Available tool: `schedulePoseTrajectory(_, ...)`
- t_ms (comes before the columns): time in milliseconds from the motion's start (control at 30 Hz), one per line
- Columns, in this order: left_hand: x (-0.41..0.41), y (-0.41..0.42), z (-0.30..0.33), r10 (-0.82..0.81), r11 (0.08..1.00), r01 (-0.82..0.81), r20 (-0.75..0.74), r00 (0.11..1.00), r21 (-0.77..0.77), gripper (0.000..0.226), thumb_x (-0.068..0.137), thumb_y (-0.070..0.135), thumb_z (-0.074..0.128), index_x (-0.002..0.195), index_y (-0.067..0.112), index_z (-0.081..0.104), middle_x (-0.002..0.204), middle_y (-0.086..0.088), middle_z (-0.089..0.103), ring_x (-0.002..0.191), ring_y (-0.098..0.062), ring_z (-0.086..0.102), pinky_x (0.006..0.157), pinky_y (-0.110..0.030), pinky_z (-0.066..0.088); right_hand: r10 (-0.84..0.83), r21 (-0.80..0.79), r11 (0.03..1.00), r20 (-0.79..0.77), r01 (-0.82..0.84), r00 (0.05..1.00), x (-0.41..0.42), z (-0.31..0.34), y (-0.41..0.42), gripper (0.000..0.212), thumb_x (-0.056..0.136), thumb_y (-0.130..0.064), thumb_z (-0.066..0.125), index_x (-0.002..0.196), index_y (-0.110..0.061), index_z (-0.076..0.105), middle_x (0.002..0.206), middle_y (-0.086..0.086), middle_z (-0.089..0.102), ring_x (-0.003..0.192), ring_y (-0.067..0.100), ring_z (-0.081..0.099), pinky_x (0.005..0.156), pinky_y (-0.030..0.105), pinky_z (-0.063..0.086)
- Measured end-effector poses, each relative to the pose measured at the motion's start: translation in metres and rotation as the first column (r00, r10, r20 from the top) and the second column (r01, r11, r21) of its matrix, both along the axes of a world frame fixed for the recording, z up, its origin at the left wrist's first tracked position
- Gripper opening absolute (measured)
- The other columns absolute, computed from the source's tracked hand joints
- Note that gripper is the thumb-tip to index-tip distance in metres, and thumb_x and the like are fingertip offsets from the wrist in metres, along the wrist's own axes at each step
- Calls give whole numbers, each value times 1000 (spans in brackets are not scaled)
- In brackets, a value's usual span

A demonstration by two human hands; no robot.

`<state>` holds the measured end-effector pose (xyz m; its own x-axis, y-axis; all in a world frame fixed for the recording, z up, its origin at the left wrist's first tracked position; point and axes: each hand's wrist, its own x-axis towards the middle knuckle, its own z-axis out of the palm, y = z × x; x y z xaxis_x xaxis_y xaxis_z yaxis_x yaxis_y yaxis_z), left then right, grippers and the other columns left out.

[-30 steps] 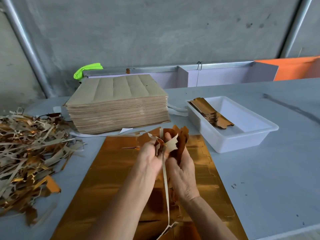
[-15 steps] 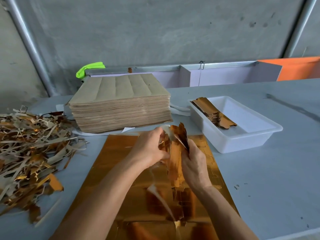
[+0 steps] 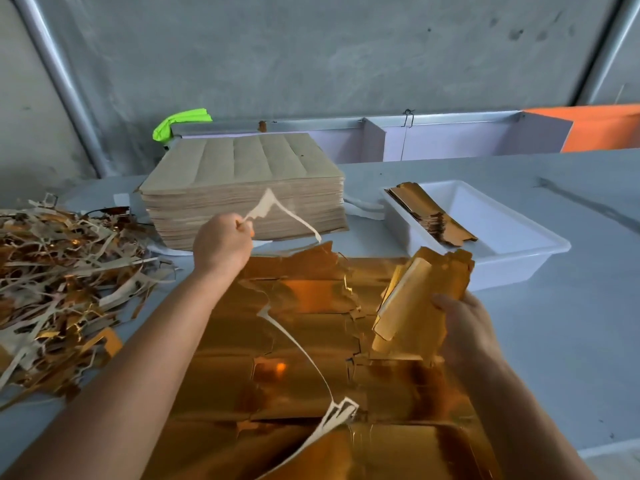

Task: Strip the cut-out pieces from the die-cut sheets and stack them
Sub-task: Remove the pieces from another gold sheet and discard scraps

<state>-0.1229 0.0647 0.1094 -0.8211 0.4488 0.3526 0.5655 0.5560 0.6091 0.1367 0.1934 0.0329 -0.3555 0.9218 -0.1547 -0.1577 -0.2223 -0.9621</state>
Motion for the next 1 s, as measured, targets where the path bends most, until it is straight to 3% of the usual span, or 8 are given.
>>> schedulePoseTrajectory(133,23,4,-32,-187,959,207,119,975,-193,15,93,24,58,105,16,58,100,-3,63,81,-22,63,69,-34,53,51,-182,982,-49,-59,997,5,-11,-3,25,96,-16,50,118,-26,42,109,1,56,98,28,56,87,54,47)
schedulePoseTrajectory(233,48,6,-59,-334,870,384,202,920,-310,44,82,33,70,121,19,54,104,1,58,89,-12,54,64,-19,42,53,-245,967,-70,-69,996,7,-18,-9,33,97,-13,48,128,-24,41,120,6,53,108,32,54,95,58,43)
schedulePoseTrajectory(367,59,5,-81,-397,739,490,288,871,-463,70,72,51,74,130,21,47,95,10,49,86,-9,53,62,-18,42,41,-283,957,-75,-61,996,14,-26,-10,28,97,-12,47,122,-25,41,116,5,53,103,30,55,91,56,46)
schedulePoseTrajectory(567,63,7,-112,-504,599,430,100,858,-675,79,76,74,47,144,37,30,153,-5,12,121,-28,49,89,-34,48,31,-313,948,-79,-55,996,19,-33,-12,28,96,-11,49,120,-23,43,107,4,57,96,29,57,79,51,49)
schedulePoseTrajectory(667,56,16,-118,-467,606,334,17,884,-721,75,81,75,34,147,41,21,158,-6,0,120,-29,49,81,-30,48,48,-321,944,-76,-70,996,18,-35,-15,30,96,-16,50,125,-20,43,114,8,58,103,33,58,81,53,51)
schedulePoseTrajectory(767,42,22,-114,-357,655,254,6,934,-712,74,85,71,35,148,35,24,155,-11,13,115,-27,52,68,-24,40,49,-319,945,-62,-67,997,15,-34,-16,37,95,-21,52,131,-16,45,118,11,60,105,35,59,83,53,51)
schedulePoseTrajectory(900,41,29,-93,-281,654,254,83,956,-713,84,84,65,48,151,26,15,157,-13,6,129,-33,41,91,-36,46,108,-290,948,-88,-129,990,7,-31,-16,28,96,-25,51,123,-23,47,117,8,61,106,34,59,81,51,52)
schedulePoseTrajectory(1000,60,30,-58,-296,784,128,-185,937,-607,84,84,64,47,149,16,20,155,-17,16,130,-33,40,104,-45,36,113,-235,962,-117,-139,987,0,-26,-12,16,98,-25,48,113,-28,50,113,2,62,102,29,61,75,46,54)
